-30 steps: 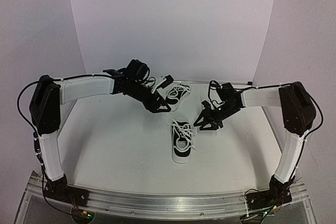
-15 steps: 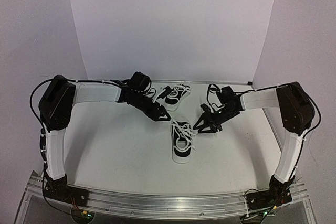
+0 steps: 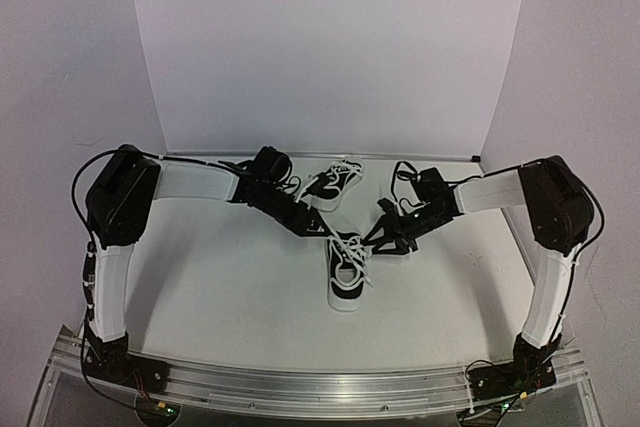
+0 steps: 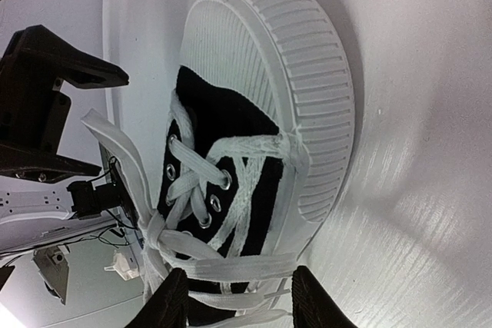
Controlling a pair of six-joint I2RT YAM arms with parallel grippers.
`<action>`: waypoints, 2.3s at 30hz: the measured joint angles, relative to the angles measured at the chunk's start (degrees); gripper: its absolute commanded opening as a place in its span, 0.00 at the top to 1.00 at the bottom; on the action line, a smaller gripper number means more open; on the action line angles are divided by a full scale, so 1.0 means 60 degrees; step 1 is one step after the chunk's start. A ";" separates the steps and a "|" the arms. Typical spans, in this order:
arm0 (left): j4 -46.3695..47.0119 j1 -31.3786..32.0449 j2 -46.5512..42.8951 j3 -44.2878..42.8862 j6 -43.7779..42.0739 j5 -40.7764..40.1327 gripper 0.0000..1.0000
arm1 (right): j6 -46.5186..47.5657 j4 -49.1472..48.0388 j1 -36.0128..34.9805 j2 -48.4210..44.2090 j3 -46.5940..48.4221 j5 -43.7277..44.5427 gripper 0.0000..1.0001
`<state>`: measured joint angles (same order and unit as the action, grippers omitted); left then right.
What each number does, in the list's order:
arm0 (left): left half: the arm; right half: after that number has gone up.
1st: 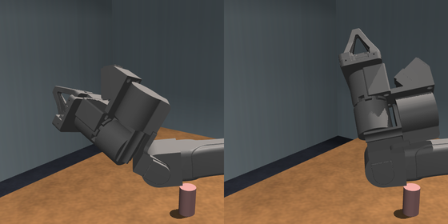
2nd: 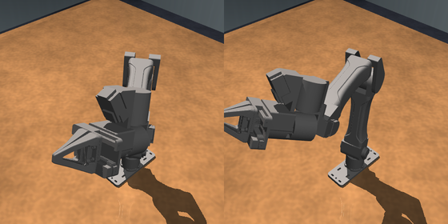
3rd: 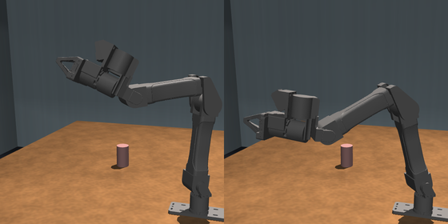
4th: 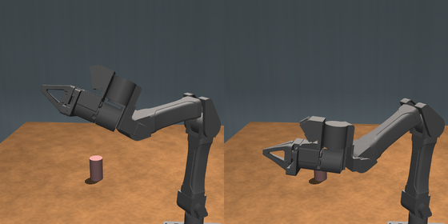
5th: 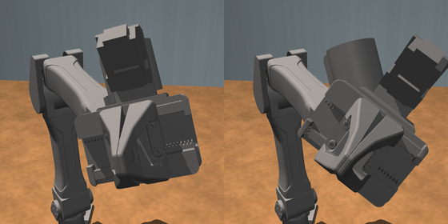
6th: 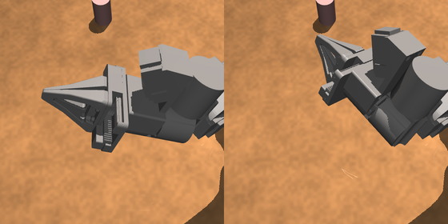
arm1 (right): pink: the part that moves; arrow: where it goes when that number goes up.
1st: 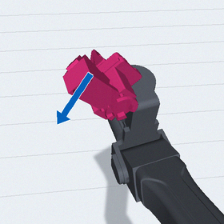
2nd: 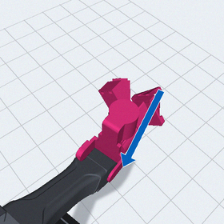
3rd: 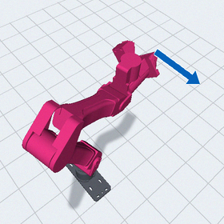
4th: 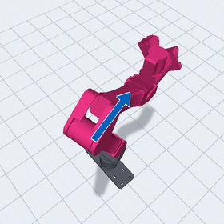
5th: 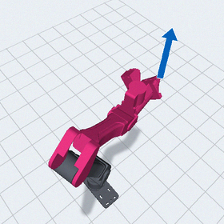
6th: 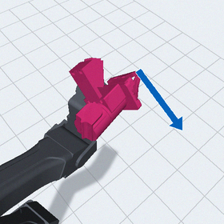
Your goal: Tie the shoes
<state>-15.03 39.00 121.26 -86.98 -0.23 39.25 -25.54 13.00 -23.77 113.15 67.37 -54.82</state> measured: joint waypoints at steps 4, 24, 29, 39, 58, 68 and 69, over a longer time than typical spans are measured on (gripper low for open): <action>0.0297 0.0000 0.0110 -0.0022 0.0310 0.0209 0.66 | -0.0096 -0.0153 0.0000 0.0204 0.0000 -0.0173 0.74; 0.1012 -0.0035 0.0086 0.0703 0.0598 -0.0067 1.00 | -0.0361 -0.0160 0.0000 -0.0384 -0.0612 0.0532 0.75; 0.1010 -0.0036 0.0079 0.0703 0.0594 -0.0075 1.00 | -0.0616 -0.0173 0.0000 -0.0399 -0.0634 0.0594 0.63; 0.1009 -0.0036 0.0079 0.0702 0.0583 -0.0078 1.00 | -0.0867 -0.0451 -0.0007 -0.0221 -0.0634 0.0527 0.69; 0.0982 -0.0044 0.0079 0.0699 0.0572 -0.0249 1.00 | -0.1573 -0.2017 -0.0233 0.0353 -0.0729 0.0159 1.00; 0.0822 -0.0091 -0.0787 0.1334 0.0514 -0.1319 1.00 | -0.0730 -0.0292 -0.0259 -0.0395 -0.0619 0.1774 1.00; 0.0820 -0.0091 -0.0866 0.1381 0.0507 -0.1406 1.00 | -0.0651 -0.0118 -0.0259 -0.0491 -0.0582 0.1983 1.00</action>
<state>-10.11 38.46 116.06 -78.69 2.81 30.82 -29.44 12.29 -25.32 110.21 63.88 -42.92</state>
